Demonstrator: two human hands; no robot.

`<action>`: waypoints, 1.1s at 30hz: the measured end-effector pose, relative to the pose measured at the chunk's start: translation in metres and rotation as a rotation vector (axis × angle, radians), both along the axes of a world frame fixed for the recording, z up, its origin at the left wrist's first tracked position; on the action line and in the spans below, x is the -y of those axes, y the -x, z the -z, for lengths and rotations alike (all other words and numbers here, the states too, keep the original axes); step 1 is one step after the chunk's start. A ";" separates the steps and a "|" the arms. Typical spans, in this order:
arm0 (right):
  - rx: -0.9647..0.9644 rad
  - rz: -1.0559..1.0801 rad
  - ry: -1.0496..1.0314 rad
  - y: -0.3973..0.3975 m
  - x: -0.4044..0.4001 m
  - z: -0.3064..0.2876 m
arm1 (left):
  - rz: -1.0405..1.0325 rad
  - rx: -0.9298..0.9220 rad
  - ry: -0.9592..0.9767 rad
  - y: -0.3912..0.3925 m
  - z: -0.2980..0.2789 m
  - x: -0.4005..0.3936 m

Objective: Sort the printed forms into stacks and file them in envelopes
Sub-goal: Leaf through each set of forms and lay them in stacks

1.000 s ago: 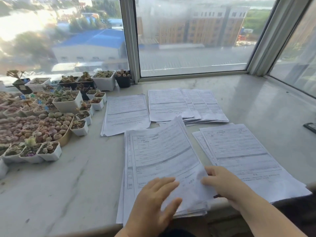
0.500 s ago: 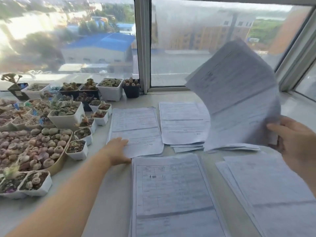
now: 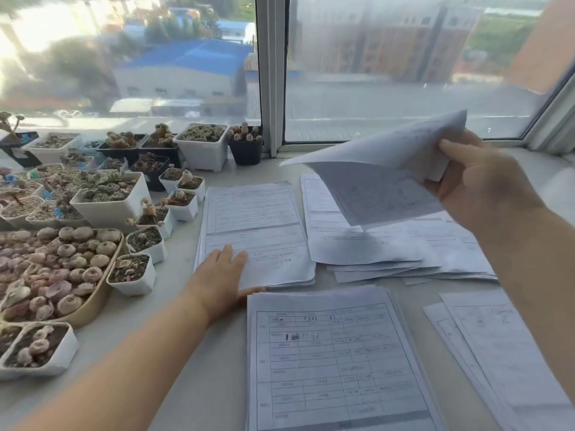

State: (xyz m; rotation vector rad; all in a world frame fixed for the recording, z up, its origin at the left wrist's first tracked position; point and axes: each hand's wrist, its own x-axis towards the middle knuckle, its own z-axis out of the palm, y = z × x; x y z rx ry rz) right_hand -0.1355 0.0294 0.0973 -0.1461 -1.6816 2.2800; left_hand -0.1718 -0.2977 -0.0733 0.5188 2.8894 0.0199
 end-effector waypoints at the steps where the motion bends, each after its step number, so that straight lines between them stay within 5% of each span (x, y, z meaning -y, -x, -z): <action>1: 0.026 0.023 0.043 -0.001 -0.001 0.008 | -0.004 -0.024 -0.007 0.000 0.002 -0.001; 7: 0.517 0.176 0.234 -0.039 -0.007 0.099 | 0.038 -0.164 0.014 -0.006 0.005 -0.005; 11: 0.707 0.249 0.064 -0.064 -0.010 0.139 | 0.197 -0.269 -0.008 -0.014 0.005 -0.008; 14: 0.716 0.225 -0.142 -0.071 -0.012 0.145 | 0.038 -0.254 -0.152 -0.013 0.007 -0.005; 20: 0.670 0.292 -0.570 -0.043 -0.016 0.126 | -0.465 -0.378 -0.956 -0.029 0.010 -0.013; 23: 0.478 0.230 -0.711 -0.026 -0.001 0.102 | -0.651 -0.365 -1.112 -0.024 0.014 -0.011; 25: 0.386 0.092 -0.608 -0.011 0.015 0.089 | -0.654 -0.353 -1.207 -0.024 0.013 -0.009; 28: 0.466 -0.147 -0.429 0.010 0.037 0.084 | -0.641 -0.358 -1.229 -0.026 0.015 -0.009; 33: 0.623 -0.256 -0.485 0.029 0.064 0.099 | -0.486 -0.256 -1.184 -0.027 0.015 -0.011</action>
